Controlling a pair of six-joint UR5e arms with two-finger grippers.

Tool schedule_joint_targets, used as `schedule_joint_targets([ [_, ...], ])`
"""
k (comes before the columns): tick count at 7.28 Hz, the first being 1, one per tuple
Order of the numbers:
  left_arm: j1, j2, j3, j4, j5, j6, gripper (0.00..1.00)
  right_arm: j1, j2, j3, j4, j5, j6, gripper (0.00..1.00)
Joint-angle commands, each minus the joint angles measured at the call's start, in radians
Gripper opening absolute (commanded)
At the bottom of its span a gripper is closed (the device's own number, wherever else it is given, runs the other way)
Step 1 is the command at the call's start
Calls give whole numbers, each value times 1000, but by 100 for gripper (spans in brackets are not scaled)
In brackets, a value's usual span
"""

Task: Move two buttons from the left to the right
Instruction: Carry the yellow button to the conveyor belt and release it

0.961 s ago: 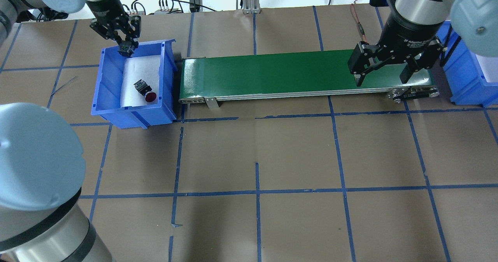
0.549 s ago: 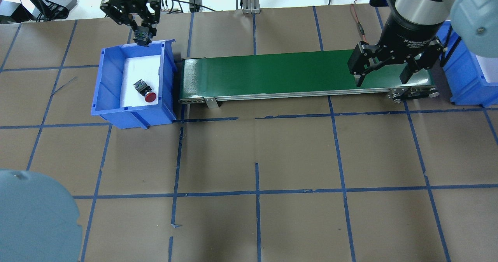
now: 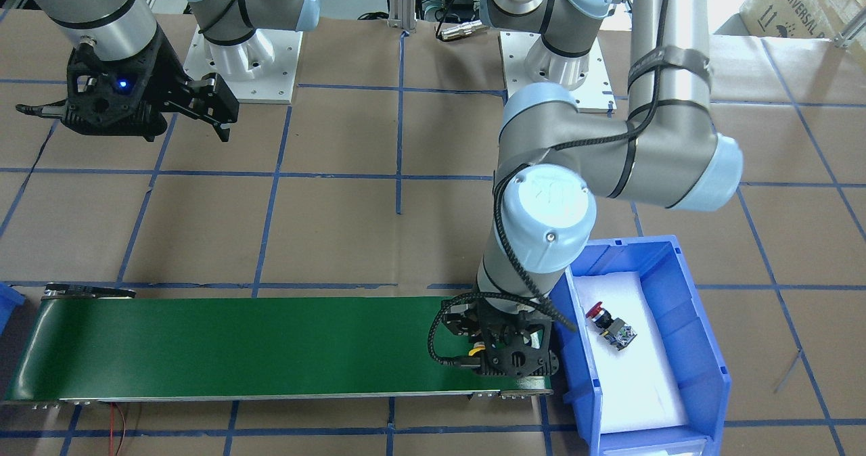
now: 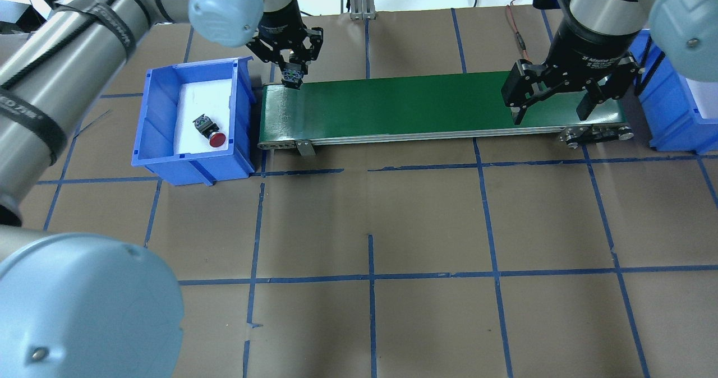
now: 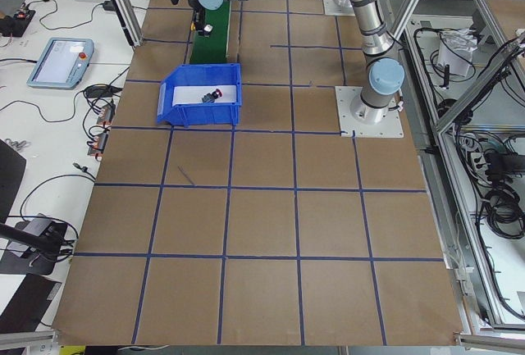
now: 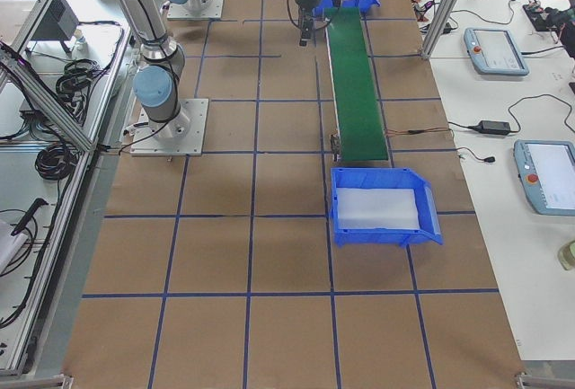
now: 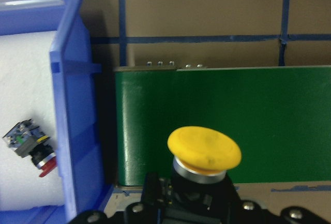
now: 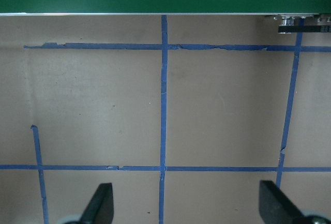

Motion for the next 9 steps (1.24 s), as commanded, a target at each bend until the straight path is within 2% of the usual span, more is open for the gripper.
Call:
schedule_joint_targets([
  [1, -13, -49, -13, 45, -4, -23, 15, 0, 0, 1, 0, 0, 0, 100],
  [2, -31, -49, -22, 44, 2, -29, 43, 0, 0, 1, 0, 0, 0, 100],
  [3, -40, -45, -32, 44, 9, -45, 80, 0, 0, 1, 0, 0, 0, 100],
  [4, -40, -42, -40, 45, 4, -71, 93, 0, 0, 1, 0, -5, 0, 100],
  [5, -39, -32, -37, 47, 7, -68, 95, 0, 0, 1, 0, -8, 0, 100],
  [6, 5, -17, -10, 50, -1, -41, 93, 0, 0, 1, 0, -8, 0, 100],
  [9, 177, 43, -13, 24, -23, 164, 97, 0, 2, 1, 0, -11, -2, 100],
])
